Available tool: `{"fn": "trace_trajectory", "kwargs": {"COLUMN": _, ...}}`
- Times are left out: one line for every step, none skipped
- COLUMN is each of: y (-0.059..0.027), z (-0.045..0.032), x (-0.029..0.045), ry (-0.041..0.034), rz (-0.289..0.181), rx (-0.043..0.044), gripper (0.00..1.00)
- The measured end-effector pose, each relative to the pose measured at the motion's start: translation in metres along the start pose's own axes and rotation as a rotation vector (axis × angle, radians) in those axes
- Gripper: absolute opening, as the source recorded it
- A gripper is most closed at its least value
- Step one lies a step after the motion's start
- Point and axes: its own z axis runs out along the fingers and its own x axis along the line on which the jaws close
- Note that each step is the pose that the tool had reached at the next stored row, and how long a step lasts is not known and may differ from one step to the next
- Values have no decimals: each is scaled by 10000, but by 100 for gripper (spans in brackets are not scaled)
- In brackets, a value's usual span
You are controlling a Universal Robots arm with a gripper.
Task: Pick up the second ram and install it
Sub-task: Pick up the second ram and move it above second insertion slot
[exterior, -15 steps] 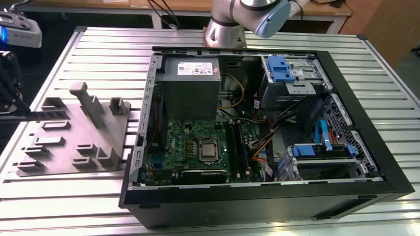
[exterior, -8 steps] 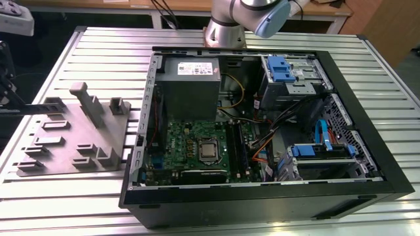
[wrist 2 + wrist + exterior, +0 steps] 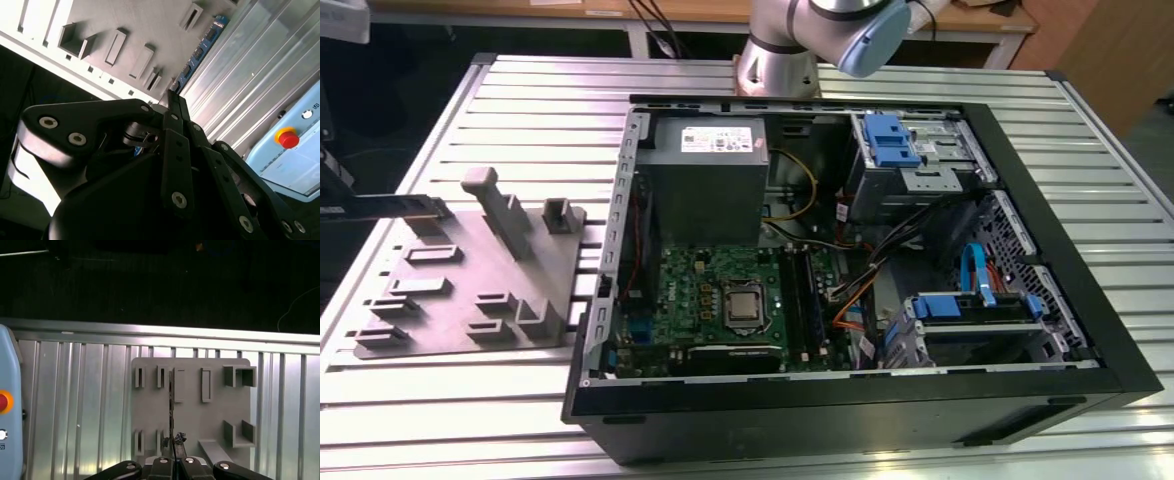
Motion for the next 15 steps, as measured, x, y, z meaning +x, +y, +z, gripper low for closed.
{"fn": "trace_trajectory", "kwargs": {"y": 0, "z": -20, "x": -1, "ry": 2, "rz": 0, "rx": 0, "gripper": 11}}
{"fn": "trace_trajectory", "kwargs": {"y": 1, "z": -40, "x": -2, "ry": 5, "rz": 0, "rx": 0, "gripper": 11}}
{"fn": "trace_trajectory", "kwargs": {"y": 1, "z": -60, "x": -3, "ry": 6, "rz": 0, "rx": 0, "gripper": 11}}
{"fn": "trace_trajectory", "kwargs": {"y": 1, "z": -81, "x": -4, "ry": 8, "rz": 0, "rx": -1, "gripper": 11}}
{"fn": "trace_trajectory", "kwargs": {"y": 2, "z": -103, "x": -5, "ry": 8, "rz": 0, "rx": 0, "gripper": 11}}
{"fn": "trace_trajectory", "kwargs": {"y": 2, "z": -126, "x": -6, "ry": 8, "rz": 0, "rx": 0, "gripper": 11}}
{"fn": "trace_trajectory", "kwargs": {"y": 2, "z": -151, "x": -7, "ry": 8, "rz": 0, "rx": 0, "gripper": 11}}
{"fn": "trace_trajectory", "kwargs": {"y": 3, "z": -175, "x": -8, "ry": 9, "rz": 0, "rx": 0, "gripper": 11}}
{"fn": "trace_trajectory", "kwargs": {"y": 3, "z": -198, "x": -9, "ry": 10, "rz": 0, "rx": -1, "gripper": 11}}
{"fn": "trace_trajectory", "kwargs": {"y": 4, "z": -218, "x": -10, "ry": 10, "rz": 0, "rx": 0, "gripper": 11}}
{"fn": "trace_trajectory", "kwargs": {"y": 4, "z": -235, "x": -10, "ry": 10, "rz": 0, "rx": 0, "gripper": 11}}
{"fn": "trace_trajectory", "kwargs": {"y": 4, "z": -241, "x": -10, "ry": 10, "rz": 0, "rx": 1, "gripper": 11}}
{"fn": "trace_trajectory", "kwargs": {"y": 4, "z": -240, "x": -10, "ry": 9, "rz": 0, "rx": 2, "gripper": 11}}
{"fn": "trace_trajectory", "kwargs": {"y": 4, "z": -240, "x": -10, "ry": 9, "rz": 0, "rx": 2, "gripper": 11}}
{"fn": "trace_trajectory", "kwargs": {"y": 4, "z": -241, "x": -11, "ry": 9, "rz": 0, "rx": 2, "gripper": 11}}
